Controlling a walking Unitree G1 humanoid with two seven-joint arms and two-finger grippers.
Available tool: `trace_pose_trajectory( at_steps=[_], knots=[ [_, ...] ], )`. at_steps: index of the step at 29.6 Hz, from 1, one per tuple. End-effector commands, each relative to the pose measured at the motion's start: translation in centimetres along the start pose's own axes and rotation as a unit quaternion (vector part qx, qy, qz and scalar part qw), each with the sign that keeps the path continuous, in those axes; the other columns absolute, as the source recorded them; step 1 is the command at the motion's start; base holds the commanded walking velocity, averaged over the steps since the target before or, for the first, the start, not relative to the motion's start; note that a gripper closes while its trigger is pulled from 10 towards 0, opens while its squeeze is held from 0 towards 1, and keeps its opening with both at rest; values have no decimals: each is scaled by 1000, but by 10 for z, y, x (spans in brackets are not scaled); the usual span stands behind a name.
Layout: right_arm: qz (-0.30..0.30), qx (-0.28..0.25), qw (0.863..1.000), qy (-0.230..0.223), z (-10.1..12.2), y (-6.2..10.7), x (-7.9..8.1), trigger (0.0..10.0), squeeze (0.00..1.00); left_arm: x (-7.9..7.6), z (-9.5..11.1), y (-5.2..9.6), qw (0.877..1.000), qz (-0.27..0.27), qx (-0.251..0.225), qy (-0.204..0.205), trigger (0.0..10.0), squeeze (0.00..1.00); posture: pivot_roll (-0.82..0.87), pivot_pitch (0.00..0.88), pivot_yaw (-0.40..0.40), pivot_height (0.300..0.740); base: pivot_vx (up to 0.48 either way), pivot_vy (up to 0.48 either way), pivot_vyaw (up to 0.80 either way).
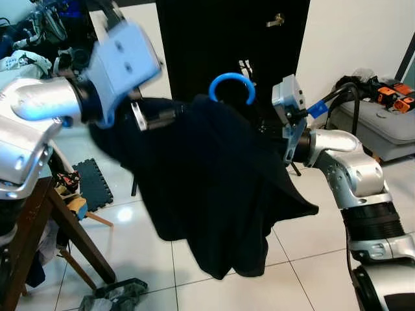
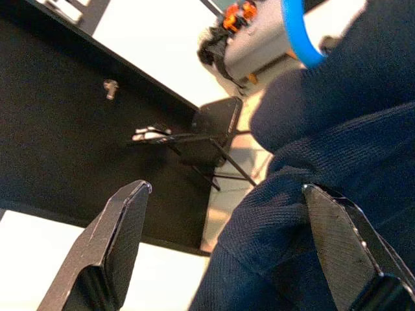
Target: Hang hanger
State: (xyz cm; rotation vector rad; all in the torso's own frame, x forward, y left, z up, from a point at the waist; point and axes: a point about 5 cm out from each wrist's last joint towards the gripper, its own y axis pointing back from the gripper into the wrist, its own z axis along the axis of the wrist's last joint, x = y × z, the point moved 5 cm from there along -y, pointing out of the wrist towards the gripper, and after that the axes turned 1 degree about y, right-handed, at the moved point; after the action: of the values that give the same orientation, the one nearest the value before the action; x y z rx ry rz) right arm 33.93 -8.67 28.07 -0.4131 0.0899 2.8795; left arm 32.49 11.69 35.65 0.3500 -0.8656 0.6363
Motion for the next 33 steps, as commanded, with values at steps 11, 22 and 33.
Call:
trace_pose_trajectory(
  at_steps=[11, 22, 33],
  knots=[
    [64, -16, 997, 32, 16, -7, 21, 0, 0, -27, -28, 20, 990, -121, 70, 25, 7804, 0, 31, 0, 97, 740, 0, 0, 0],
    [102, -22, 994, 39, 25, -8, 35, 0, 0, -49, -42, 27, 978, -179, 92, 59, 549, 0, 24, 0, 101, 740, 0, 0, 0],
    [104, -26, 993, 53, 31, -10, 36, 0, 0, -55, -45, 30, 973, -195, 100, 75, 0, 0, 23, 0, 102, 740, 0, 0, 0]
  ],
)
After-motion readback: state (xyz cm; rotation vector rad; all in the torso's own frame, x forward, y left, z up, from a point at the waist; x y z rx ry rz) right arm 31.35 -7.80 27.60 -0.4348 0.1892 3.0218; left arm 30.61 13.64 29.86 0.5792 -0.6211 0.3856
